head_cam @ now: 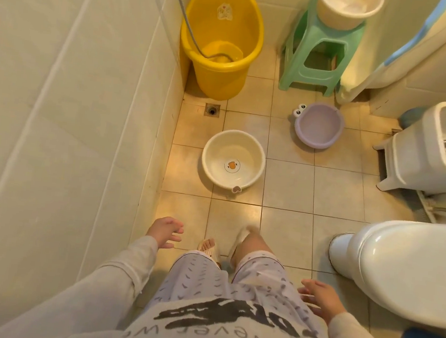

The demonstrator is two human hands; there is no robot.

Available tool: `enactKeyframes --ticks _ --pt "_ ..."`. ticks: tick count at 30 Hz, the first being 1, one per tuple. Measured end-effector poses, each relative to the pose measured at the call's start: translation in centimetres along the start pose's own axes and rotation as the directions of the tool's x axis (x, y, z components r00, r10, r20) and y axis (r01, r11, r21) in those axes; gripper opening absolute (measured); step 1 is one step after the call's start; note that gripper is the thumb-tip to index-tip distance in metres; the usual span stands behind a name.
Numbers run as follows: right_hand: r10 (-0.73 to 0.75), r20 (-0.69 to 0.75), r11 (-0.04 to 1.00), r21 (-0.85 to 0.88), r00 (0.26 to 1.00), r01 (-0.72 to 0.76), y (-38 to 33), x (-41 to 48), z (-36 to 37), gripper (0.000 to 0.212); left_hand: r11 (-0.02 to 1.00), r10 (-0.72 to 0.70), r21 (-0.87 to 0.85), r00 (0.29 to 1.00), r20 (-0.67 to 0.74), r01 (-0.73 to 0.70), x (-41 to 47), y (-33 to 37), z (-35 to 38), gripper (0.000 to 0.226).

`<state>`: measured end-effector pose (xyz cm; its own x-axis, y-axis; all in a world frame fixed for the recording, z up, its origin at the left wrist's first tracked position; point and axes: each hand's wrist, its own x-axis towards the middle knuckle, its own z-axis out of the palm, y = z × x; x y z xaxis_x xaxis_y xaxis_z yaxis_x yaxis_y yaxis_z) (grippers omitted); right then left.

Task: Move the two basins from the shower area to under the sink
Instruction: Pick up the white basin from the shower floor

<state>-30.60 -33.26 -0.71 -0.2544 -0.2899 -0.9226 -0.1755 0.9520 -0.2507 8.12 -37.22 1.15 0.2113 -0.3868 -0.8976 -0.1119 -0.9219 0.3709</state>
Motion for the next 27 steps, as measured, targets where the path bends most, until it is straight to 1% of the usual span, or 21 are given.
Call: enactKeyframes --ticks 4,7,10,12,15,17,19,21,27 --pt "-0.007 0.014 1.0 0.018 1.0 0.007 -4.3 1.5 0.4 0.015 0.998 -0.064 0.002 0.998 0.01 0.064 1.3 1.4 0.4 0.015" --pt "-0.058 0.048 0.998 -0.033 0.997 0.06 -8.5 3.0 0.5 0.017 0.993 -0.117 -0.016 0.993 -0.01 0.117 2.3 1.9 0.8 0.014" --pt "-0.101 0.065 0.991 -0.086 0.993 0.107 -13.1 4.3 0.4 0.018 0.975 -0.194 -0.119 0.98 -0.051 0.187 3.1 2.4 1.1 0.01" --pt "-0.127 0.083 0.987 -0.087 0.988 0.134 -16.2 5.1 0.2 0.017 0.956 -0.247 -0.179 0.967 -0.064 0.232 3.5 3.1 1.1 0.019" --pt "-0.135 0.113 0.984 -0.1 0.984 0.147 -19.9 6.4 -0.5 0.013 0.938 -0.305 -0.204 0.947 -0.104 0.28 4.2 4.8 1.5 0.019" --pt "-0.133 0.137 0.976 -0.154 0.982 0.154 -21.9 7.2 -0.8 0.012 0.944 -0.291 -0.205 0.946 -0.144 0.259 4.8 6.2 2.0 0.019" --pt "-0.131 0.152 0.964 -0.213 0.98 0.161 -23.4 8.0 -1.2 0.012 0.949 -0.274 -0.203 0.95 -0.15 0.242 5.4 7.6 2.6 0.02" --pt "-0.122 0.159 0.948 -0.273 0.98 0.162 -24.4 8.7 -1.6 0.012 0.949 -0.28 -0.189 0.95 -0.135 0.253 5.8 9.0 3.0 0.018" --pt "-0.077 0.142 0.941 -0.317 0.987 0.119 -25.7 10.6 -1.8 0.013 0.964 -0.261 -0.071 0.962 -0.079 0.256 8.0 13.8 3.8 0.021"
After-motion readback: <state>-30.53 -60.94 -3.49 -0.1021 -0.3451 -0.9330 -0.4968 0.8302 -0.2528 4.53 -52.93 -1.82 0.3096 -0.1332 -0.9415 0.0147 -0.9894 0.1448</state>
